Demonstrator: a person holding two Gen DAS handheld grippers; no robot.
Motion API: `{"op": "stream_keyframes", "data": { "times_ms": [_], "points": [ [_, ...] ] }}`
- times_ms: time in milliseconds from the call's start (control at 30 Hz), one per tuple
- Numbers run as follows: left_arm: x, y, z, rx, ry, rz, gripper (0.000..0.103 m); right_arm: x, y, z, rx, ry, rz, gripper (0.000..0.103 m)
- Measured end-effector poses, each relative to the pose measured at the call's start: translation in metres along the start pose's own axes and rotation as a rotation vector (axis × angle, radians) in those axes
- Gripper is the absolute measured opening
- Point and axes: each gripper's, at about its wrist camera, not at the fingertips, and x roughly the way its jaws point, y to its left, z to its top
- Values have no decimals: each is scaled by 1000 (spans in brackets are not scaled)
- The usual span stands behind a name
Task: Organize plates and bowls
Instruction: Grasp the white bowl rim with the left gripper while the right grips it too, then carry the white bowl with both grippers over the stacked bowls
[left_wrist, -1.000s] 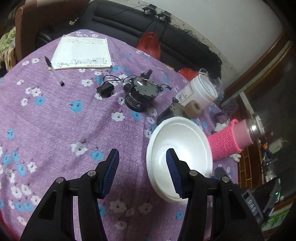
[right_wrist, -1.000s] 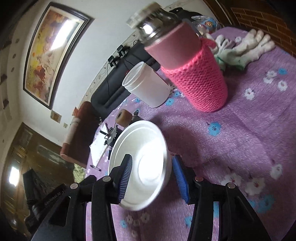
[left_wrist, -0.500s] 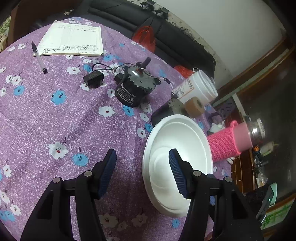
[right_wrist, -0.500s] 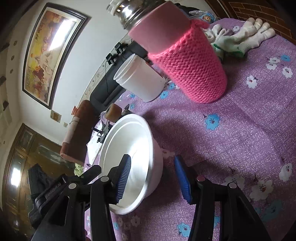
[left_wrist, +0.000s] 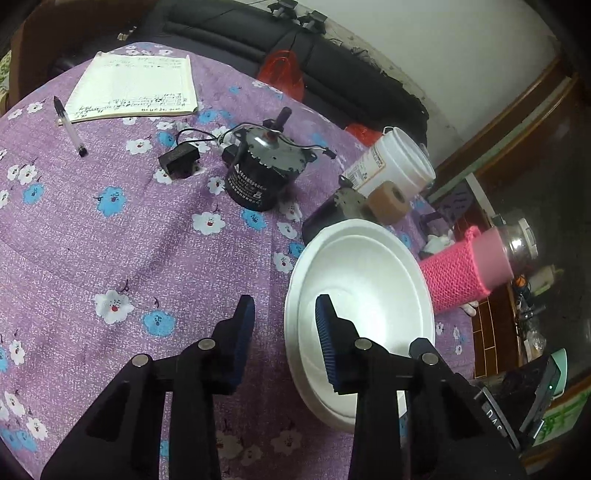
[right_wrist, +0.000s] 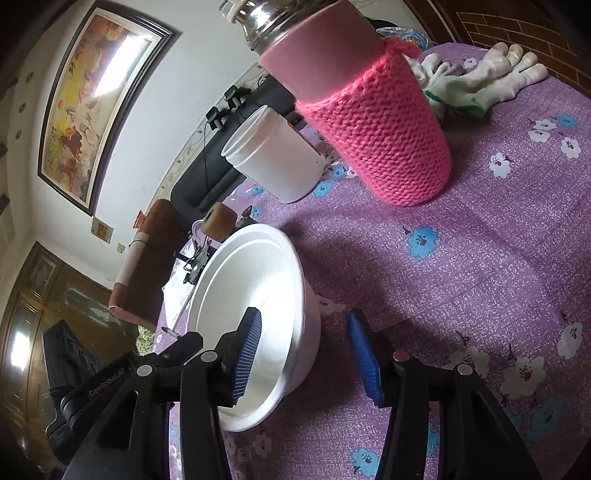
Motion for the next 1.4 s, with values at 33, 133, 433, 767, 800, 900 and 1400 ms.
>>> {"op": "stream_keyframes", "data": {
  "times_ms": [33, 133, 433, 767, 800, 900, 1400],
  "points": [
    [0, -1, 0, 0, 1, -6, 25, 1, 1, 0, -1, -1, -5, 51],
    [0, -1, -1, 3, 10, -12, 16, 2, 0, -1, -5, -9, -23, 48],
    [-2, -6, -4, 15, 6, -10, 4, 7, -1, -1, -5, 14, -31, 18],
    [-10, -5, -6, -8, 43, -21, 4, 7, -4, 0, 48, 60, -35, 9],
    [-12, -6, -7, -10, 45, -20, 4, 6, -4, 0, 55, 67, -35, 9],
    [-22, -10, -14, -7, 38, -15, 4, 0, -3, -2, 56, 80, -43, 9],
    [-157, 2, -96, 61, -53, 45, 4, -108, 24, -65, 18, 94, 57, 8]
  ]
}}
